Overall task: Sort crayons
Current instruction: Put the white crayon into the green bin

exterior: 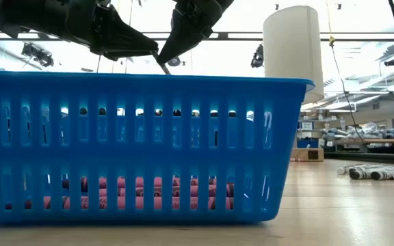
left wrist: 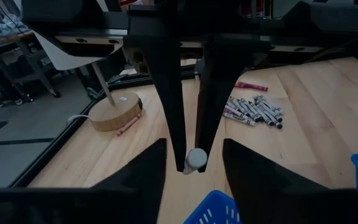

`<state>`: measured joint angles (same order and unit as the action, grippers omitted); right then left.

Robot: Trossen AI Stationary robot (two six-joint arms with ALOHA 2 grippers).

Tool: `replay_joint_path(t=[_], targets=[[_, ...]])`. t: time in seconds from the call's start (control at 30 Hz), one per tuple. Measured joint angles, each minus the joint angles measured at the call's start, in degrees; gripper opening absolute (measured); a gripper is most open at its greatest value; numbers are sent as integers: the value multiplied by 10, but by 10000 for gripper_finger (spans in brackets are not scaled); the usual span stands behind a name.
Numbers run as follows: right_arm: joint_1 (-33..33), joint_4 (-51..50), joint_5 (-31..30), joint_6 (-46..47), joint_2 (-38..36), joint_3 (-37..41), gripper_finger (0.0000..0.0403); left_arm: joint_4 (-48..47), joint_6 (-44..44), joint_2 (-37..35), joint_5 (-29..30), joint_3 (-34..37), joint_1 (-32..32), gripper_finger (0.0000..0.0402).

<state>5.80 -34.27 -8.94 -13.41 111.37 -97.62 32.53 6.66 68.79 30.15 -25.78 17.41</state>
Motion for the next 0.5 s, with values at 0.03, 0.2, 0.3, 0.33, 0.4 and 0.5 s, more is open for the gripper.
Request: replay_joint_path(t=[0.03,0.2,0.3,0.33,0.4,0.5], targets=[[0,0,0,0,0,0,40,0,0,0,0,0,0,152],[1,4,0,0,0,0,40,3,-6,0,0,0,-1,91],[1,4,0,2,0,0,40,3,-19,0,-1,0,-6,54],[1,3,1,5,0,0,40,2,-21,0,-1,0,-8,42],[1,2,1,12,0,0,42,2,-24,0,-1,0,-9,26],[2,0,1,21,0,0,54,2,-24,0,-2,0,-8,25]])
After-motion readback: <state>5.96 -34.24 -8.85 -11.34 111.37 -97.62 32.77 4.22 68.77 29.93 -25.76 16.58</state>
